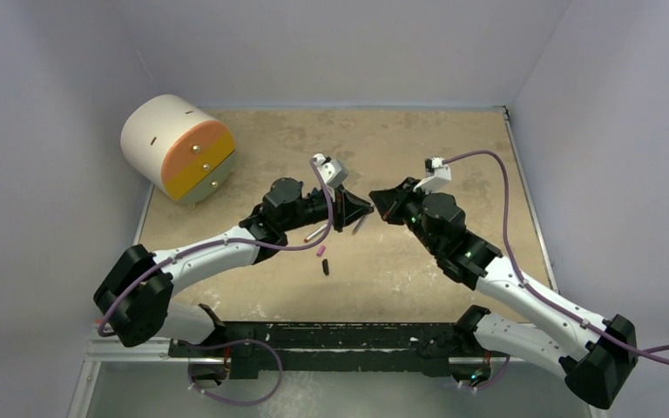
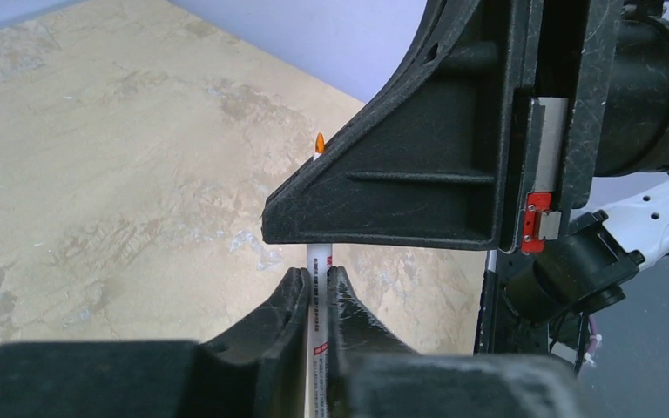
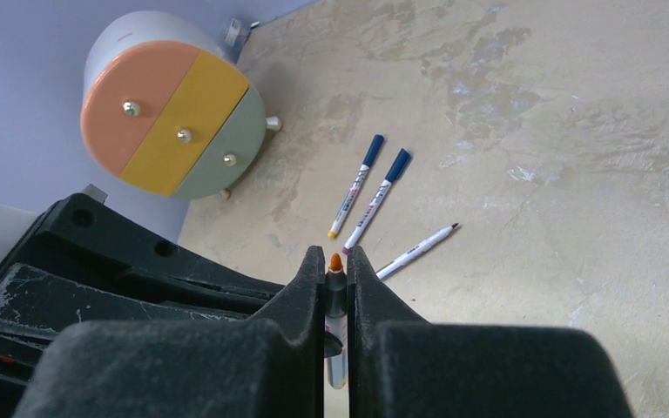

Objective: Insert the pens into the pen caps

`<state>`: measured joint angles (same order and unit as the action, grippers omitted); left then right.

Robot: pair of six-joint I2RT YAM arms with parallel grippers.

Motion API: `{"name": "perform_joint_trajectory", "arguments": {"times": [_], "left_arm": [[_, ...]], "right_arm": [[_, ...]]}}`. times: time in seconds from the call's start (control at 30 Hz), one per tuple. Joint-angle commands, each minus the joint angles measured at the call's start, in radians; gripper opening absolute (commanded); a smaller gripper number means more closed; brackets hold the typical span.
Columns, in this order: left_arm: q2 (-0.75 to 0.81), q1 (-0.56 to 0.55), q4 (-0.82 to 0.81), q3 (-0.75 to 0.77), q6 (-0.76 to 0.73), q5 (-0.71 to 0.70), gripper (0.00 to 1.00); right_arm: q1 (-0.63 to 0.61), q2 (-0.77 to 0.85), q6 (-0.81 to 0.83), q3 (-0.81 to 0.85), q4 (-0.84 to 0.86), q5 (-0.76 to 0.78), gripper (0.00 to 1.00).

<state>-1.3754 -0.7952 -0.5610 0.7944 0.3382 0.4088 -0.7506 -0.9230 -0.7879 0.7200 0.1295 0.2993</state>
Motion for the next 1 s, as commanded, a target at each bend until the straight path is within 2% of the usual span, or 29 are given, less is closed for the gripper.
{"name": "perform_joint_trajectory", "arguments": {"times": [0.0,0.07,0.1,0.33,0.4,0.43,0.5,0.57,0.63,0.67,0.7,0.77,0.83,0.97], "left_arm": [[-0.019,-0.007,0.06,0.062,-0.008,0.028,0.12],[-0.03,-0.007,0.106,0.081,-0.025,0.058,0.23],[-0.031,-0.007,0.121,0.082,-0.029,0.051,0.24],[-0.03,-0.007,0.113,0.068,-0.036,0.029,0.24],[-0.034,-0.007,0.11,0.07,-0.035,0.031,0.22],[-0.035,-0.006,0.104,0.07,-0.034,0.034,0.18],[-0.037,-0.007,0.094,0.072,-0.029,0.041,0.03],[-0.038,-0.007,0.092,0.073,-0.03,0.041,0.0],[-0.031,-0.007,0.093,0.068,-0.036,0.019,0.0],[-0.019,-0.007,0.093,0.062,-0.036,0.001,0.0],[-0.01,-0.006,0.094,0.054,-0.038,-0.027,0.0],[0.01,-0.003,0.106,0.042,-0.047,-0.113,0.0],[0.026,0.01,0.131,0.032,-0.053,-0.19,0.0],[0.054,0.101,0.131,-0.013,-0.021,-0.249,0.0]], "right_arm": [[0.005,0.019,0.04,0.049,0.042,-0.013,0.0],[0.005,0.024,0.048,0.055,0.042,-0.021,0.0],[0.005,0.028,0.05,0.059,0.041,-0.024,0.0],[0.005,0.036,0.046,0.053,0.047,-0.048,0.0],[0.005,0.035,0.042,0.047,0.05,-0.057,0.0],[0.005,0.035,0.041,0.042,0.052,-0.06,0.0],[0.005,0.035,0.039,0.037,0.053,-0.068,0.0],[0.005,0.038,0.037,0.031,0.052,-0.071,0.01],[0.005,0.05,0.042,0.023,0.051,-0.07,0.2],[0.005,0.065,0.046,0.016,0.047,-0.066,0.33],[0.005,0.079,0.047,0.012,0.04,-0.058,0.39],[0.005,0.116,0.054,-0.004,0.021,-0.042,0.44],[0.005,0.151,0.073,-0.033,0.01,-0.037,0.43],[0.005,0.18,0.124,-0.105,-0.001,-0.038,0.46]]}}
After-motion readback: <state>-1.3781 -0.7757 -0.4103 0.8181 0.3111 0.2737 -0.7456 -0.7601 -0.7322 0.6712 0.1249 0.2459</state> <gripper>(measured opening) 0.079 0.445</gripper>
